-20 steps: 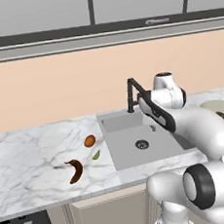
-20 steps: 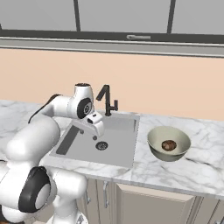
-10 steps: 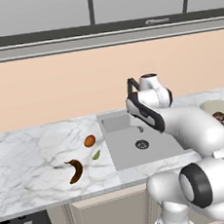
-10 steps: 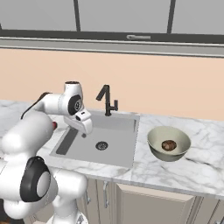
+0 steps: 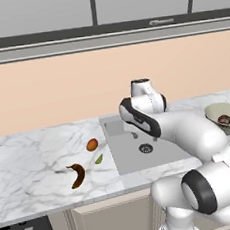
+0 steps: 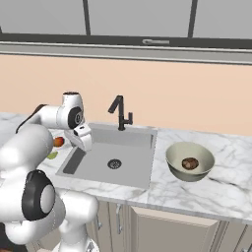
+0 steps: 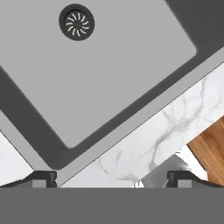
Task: There is a mixed pile of frozen fruits and vegetables on the counter. Locate all the frozen vegetables and place the items in a bowl on the counter. Take all the frozen fruits and defrost them in a running sink.
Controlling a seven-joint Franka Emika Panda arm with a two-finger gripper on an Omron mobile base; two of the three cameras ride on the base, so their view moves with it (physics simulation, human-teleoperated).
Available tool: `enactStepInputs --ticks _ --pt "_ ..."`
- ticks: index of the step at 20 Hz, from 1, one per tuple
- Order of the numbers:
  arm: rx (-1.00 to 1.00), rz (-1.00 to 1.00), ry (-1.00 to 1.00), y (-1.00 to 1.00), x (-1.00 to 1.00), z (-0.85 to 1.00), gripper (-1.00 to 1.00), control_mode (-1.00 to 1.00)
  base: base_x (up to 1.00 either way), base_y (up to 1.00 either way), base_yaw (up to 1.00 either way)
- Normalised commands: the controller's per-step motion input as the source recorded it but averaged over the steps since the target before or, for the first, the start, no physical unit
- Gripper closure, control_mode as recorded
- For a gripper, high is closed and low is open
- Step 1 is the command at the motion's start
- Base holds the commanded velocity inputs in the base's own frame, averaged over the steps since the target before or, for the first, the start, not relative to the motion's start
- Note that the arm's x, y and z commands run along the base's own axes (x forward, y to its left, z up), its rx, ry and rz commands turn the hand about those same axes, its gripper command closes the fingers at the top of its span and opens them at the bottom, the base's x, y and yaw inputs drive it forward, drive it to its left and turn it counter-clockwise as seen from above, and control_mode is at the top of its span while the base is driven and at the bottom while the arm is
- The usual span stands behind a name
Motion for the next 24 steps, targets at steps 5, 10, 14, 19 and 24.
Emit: enactStepInputs --ticks 5,10,14,19,24 --pt "-0.02 -0.04 0.05 0.50 0.00 -0.06 -1.00 -1.00 0.00 0.00 0.00" --pt "-0.04 -0.02 0.08 0.54 0.00 -0.06 -1.00 -1.00 0.00 0.00 0.00" --pt "-0.04 -0.03 0.06 0.52 0.03 -0.09 -1.00 -1.00 0.00 0.00 0.00" --pt "-0.02 -0.04 0.02 0.51 0.11 -0.12 -1.00 -1.00 0.00 0.00 0.00" --pt "0.00 -0.01 0.01 0.35 0.12 -0.06 -1.00 -1.00 0.00 0.00 0.00"
